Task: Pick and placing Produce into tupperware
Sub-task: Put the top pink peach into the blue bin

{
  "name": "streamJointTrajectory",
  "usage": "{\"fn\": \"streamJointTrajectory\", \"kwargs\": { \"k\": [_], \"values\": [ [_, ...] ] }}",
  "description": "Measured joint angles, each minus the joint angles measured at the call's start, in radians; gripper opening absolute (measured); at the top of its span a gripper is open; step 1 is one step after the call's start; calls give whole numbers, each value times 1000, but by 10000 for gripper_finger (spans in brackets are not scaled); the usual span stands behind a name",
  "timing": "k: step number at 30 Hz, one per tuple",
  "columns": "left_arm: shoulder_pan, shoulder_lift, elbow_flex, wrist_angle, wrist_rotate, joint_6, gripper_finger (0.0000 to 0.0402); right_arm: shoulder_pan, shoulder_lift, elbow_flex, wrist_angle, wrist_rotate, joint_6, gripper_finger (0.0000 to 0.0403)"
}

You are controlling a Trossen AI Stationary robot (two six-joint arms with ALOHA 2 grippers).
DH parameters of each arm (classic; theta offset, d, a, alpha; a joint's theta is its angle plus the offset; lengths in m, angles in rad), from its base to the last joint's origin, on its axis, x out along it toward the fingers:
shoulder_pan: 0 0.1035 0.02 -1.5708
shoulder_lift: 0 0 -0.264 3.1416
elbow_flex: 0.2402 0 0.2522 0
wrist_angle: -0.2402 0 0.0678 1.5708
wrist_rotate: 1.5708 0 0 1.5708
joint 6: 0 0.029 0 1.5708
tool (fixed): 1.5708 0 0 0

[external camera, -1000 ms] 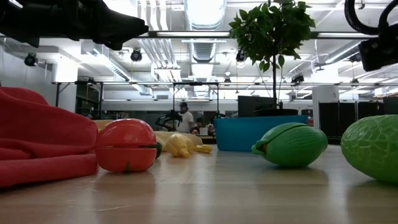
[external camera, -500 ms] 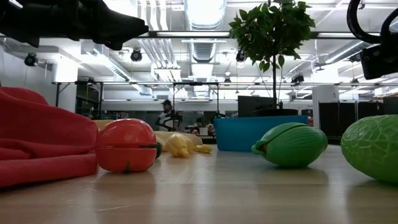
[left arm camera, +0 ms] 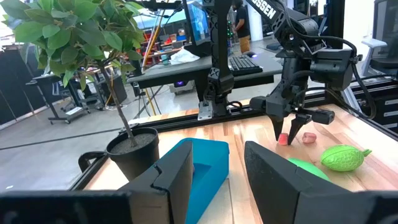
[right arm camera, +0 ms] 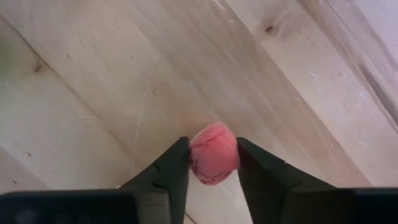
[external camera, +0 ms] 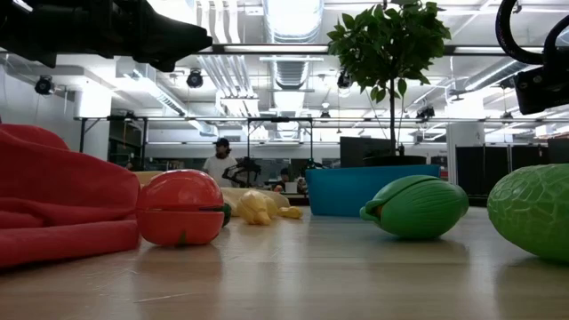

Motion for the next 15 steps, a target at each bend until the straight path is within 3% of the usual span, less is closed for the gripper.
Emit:
{"fn": "streamJointTrajectory", "kwargs": {
  "k": [6, 15],
  "values": [
    [0, 0, 0, 0, 0, 0, 132, 0, -8, 1, -4, 3, -8, 75],
    [0, 0, 0, 0, 0, 0, 132, -22, -8, 6, -7, 51, -71, 71]
  ]
}}
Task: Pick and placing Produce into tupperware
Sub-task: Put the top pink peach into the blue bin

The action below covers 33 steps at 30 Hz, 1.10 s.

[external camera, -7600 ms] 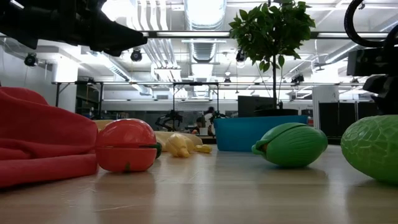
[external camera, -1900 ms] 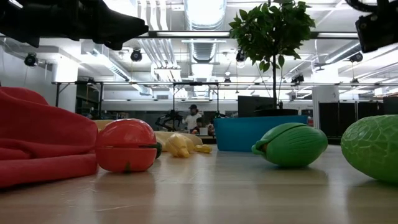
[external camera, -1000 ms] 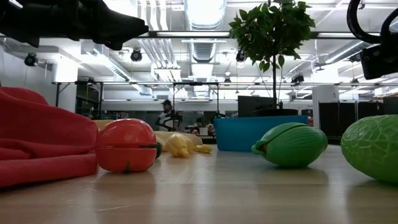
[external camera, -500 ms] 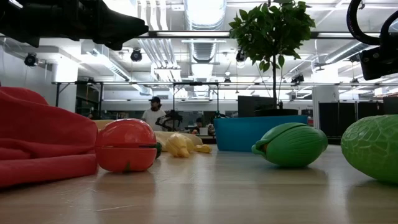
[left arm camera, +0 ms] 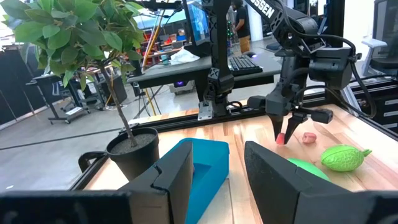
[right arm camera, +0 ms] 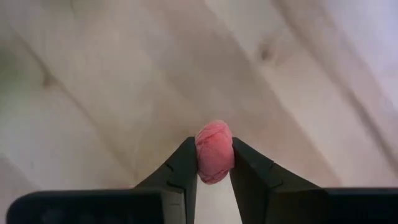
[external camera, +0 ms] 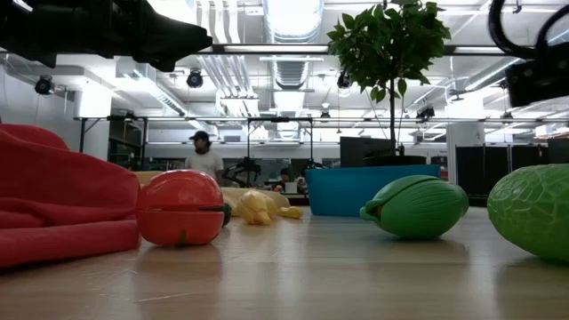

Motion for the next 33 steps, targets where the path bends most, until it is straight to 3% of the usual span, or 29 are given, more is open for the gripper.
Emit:
{"fn": "streamJointTrajectory", "kwargs": {
  "k": [11, 18, 23, 33],
  "values": [
    [0, 0, 0, 0, 0, 0, 132, -166, -102, 34, 1, 305, -240, 69],
    [0, 0, 0, -1, 0, 2, 132, -332, -251, 29, 3, 394, -484, 68],
    [0, 0, 0, 0, 0, 3, 132, -494, -326, 26, 14, 380, -631, 68],
    [0, 0, 0, 0, 0, 3, 132, -728, -345, 22, 30, 191, -734, 68]
  ]
}}
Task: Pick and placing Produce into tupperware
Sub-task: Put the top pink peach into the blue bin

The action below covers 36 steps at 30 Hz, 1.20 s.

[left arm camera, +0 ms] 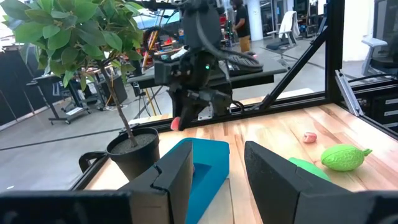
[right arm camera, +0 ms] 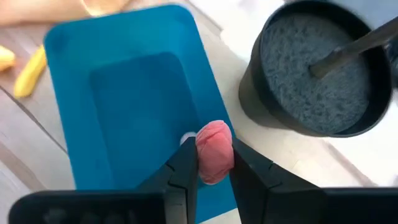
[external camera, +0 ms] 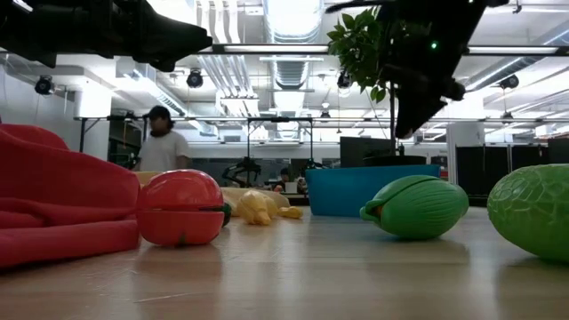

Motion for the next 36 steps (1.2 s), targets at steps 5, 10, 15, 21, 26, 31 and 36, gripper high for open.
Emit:
{"fn": "streamJointTrajectory", "kwargs": {
  "k": [5, 10, 15, 21, 26, 31, 36],
  "values": [
    [0, 0, 0, 0, 0, 0, 132, -19, 42, -4, 3, -42, -20, 68],
    [0, 0, 0, 0, 0, 0, 132, -19, 96, -16, -2, -65, -38, 68],
    [0, 0, -1, 0, 0, 0, 132, -23, 147, -23, -1, -60, -49, 68],
    [0, 0, -1, 0, 0, 0, 132, -28, 193, -27, -4, -47, -59, 68],
    [0, 0, -1, 0, 0, 0, 132, -29, 207, -27, -4, -10, -59, 71],
    [0, 0, -1, 0, 0, 0, 132, -29, 207, -28, -5, -4, -59, 94],
    [0, 0, -1, 0, 0, 0, 132, -29, 203, -28, -7, -4, -59, 116]
  ]
}}
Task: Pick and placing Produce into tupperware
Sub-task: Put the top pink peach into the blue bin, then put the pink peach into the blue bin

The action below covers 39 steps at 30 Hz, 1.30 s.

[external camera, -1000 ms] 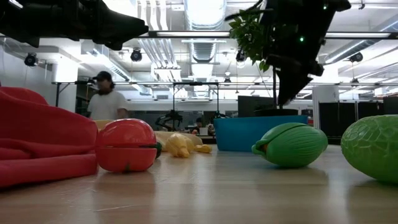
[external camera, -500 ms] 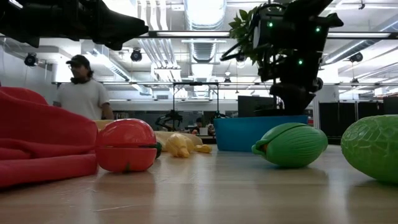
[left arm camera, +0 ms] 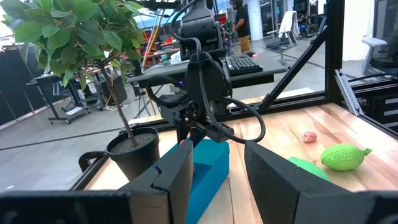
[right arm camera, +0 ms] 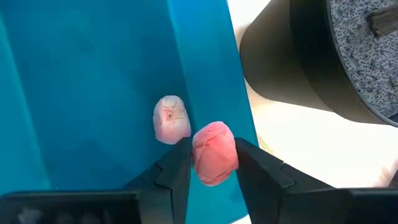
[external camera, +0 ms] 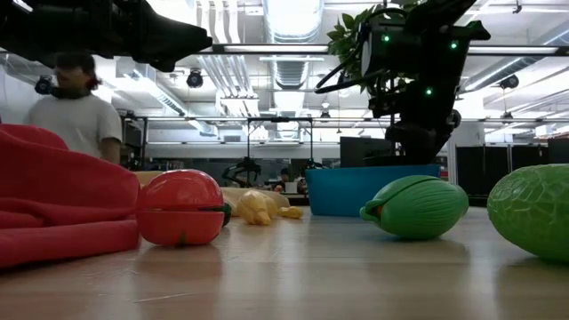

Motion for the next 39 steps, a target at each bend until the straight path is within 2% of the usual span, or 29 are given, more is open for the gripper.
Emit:
{"fn": "streamJointTrajectory", "kwargs": {
  "k": [12, 18, 25, 31, 35, 39],
  "values": [
    [0, 0, 0, 0, 0, 0, 132, 1, -2, 29, -75, -13, 7, 145],
    [0, 0, 0, 0, 0, 0, 132, 67, -59, 68, -132, -107, 95, 134],
    [0, 0, 0, -1, 0, 0, 132, 305, -232, 95, -132, -106, 254, 117],
    [0, 0, 0, 0, 0, 0, 132, 603, -375, 95, -122, -111, 447, 108],
    [0, 0, 0, 0, 0, 0, 132, 826, -397, 95, -55, -88, 519, 104],
    [0, 0, 0, 0, 0, 0, 132, 968, -364, 95, 34, -27, 640, 105]
  ]
}}
